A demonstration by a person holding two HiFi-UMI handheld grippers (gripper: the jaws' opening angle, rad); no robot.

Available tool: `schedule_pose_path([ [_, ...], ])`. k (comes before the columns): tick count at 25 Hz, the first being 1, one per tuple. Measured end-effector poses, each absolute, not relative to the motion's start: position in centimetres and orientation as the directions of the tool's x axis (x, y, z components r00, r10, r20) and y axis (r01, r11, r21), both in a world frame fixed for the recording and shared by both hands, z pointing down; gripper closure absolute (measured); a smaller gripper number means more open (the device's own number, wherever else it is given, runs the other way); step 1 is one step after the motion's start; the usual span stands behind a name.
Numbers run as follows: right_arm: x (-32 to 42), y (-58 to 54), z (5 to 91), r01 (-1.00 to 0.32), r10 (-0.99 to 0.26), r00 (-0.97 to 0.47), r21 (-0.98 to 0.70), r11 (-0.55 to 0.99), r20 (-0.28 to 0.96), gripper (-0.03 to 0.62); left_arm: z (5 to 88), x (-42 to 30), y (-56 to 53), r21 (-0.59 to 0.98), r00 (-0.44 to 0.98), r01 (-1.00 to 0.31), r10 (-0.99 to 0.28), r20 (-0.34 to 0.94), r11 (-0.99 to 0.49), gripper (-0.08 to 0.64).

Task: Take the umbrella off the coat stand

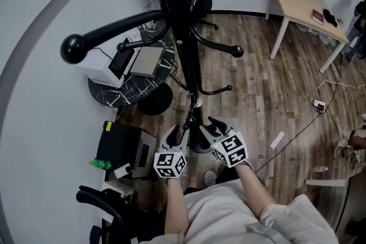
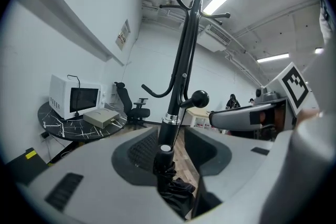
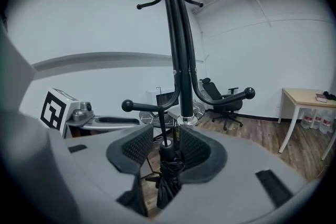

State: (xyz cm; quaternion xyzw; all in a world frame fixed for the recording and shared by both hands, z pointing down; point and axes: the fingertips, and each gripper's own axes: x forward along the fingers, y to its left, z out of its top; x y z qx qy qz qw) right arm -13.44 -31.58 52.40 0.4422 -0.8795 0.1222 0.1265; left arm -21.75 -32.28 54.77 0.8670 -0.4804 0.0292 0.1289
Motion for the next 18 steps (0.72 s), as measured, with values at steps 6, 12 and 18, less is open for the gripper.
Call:
schedule_pose_path([
  [6, -13.3, -32.0, 53.0, -0.804, -0.743, -0.585, -0.114, 0.583, 0.326, 0.426, 55.1, -20.9, -33.3, 0.198, 0.537, -0.84, -0.828, 0.163, -0.506, 0.397],
  [12, -13.8, -32.7, 53.6, -0.779, -0.716, -0.616, -0.123, 0.614, 0.329, 0.426, 55.3, -20.0, -34.5, 0.179, 0.541, -0.839, -0.823, 0.17, -0.515, 0.397],
  [18, -15.2, -33.8, 54.1, -0.728, -0.66, -0.671, -0.135, 0.672, 0.338, 0.426, 54.7, -20.2, -36.1, 0.172, 0.527, -0.847, -0.836, 0.152, -0.503, 0.397],
])
